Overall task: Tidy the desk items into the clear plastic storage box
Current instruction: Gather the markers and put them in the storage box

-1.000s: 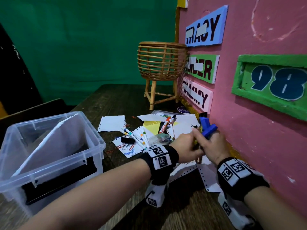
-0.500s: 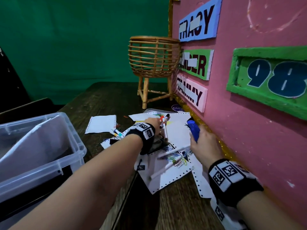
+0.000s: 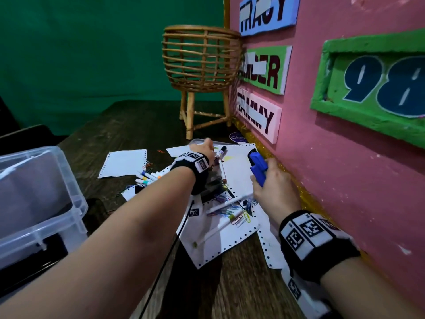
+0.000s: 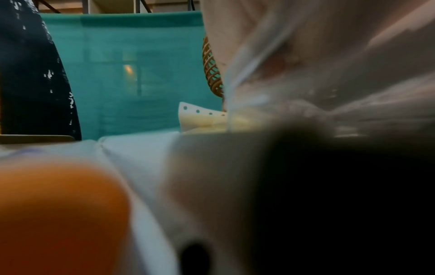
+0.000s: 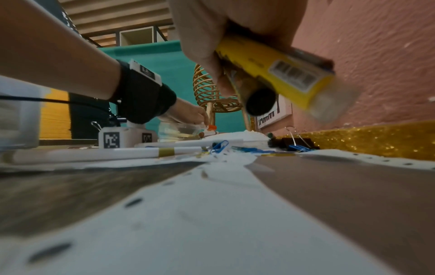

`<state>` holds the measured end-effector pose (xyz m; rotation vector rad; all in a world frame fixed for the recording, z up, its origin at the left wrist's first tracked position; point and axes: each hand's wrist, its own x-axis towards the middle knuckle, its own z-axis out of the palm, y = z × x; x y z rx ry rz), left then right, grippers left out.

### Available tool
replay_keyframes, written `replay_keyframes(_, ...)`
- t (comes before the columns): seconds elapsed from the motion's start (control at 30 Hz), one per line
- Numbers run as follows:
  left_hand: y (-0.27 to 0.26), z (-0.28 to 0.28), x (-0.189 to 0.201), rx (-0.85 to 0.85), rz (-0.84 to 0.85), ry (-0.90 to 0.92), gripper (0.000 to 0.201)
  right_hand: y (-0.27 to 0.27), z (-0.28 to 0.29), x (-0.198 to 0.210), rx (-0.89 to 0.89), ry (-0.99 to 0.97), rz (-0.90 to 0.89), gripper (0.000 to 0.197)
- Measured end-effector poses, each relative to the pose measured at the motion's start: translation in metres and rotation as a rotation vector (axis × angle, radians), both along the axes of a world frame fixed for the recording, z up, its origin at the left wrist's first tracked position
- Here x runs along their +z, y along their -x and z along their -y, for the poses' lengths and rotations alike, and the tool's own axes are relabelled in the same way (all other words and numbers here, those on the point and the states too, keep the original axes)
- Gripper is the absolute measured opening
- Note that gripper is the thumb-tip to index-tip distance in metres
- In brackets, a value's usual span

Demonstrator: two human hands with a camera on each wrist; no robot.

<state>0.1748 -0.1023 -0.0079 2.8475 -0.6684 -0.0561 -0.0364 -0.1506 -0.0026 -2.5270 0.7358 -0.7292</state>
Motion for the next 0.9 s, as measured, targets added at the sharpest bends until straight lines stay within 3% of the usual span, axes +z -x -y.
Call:
replay_keyframes(0.23, -0.008, 0.009, -0.009, -0.145, -0.003, -0.207, 0.049, -0.001, 0.000, -0.001, 0.017, -0.010, 0.005, 0.028)
replay_keyframes(0.33, -0.025, 0.014, -0.027, -0.173, 0.022, -0.115, 0.058, -0.001, 0.001, 0.000, 0.018, -0.010, 0.048, 0.028)
replay_keyframes(0.47, 0.019, -0.005, -0.001, 0.008, 0.064, 0.114, 0.044, 0.001, 0.002, 0.002, -0.027, -0.013, 0.090, 0.033)
replay_keyframes(0.57, 0.051, -0.012, 0.018, 0.051, 0.176, 0.453, 0.036, 0.004, 0.000, 0.005, -0.034, -0.011, 0.105, 0.039)
replay_keyframes(0.7, 0.105, -0.024, 0.033, -0.130, 0.110, 0.689, 0.041, 0.013, -0.008, 0.015, -0.043, -0.003, 0.104, 0.052)
replay_keyframes(0.77, 0.133, -0.035, 0.035, -0.266, 0.030, 0.775, 0.032, 0.020, -0.011, 0.021, -0.011, -0.046, 0.188, 0.047)
replay_keyframes(0.83, 0.158, -0.054, 0.036, -0.364, -0.098, 0.847, 0.024, 0.028, -0.013, 0.024, 0.108, -0.217, 0.338, 0.028)
replay_keyframes(0.9, 0.178, -0.074, 0.035, -0.447, -0.229, 0.895, 0.022, 0.038, -0.019, 0.024, 0.179, -0.476, 0.450, 0.030)
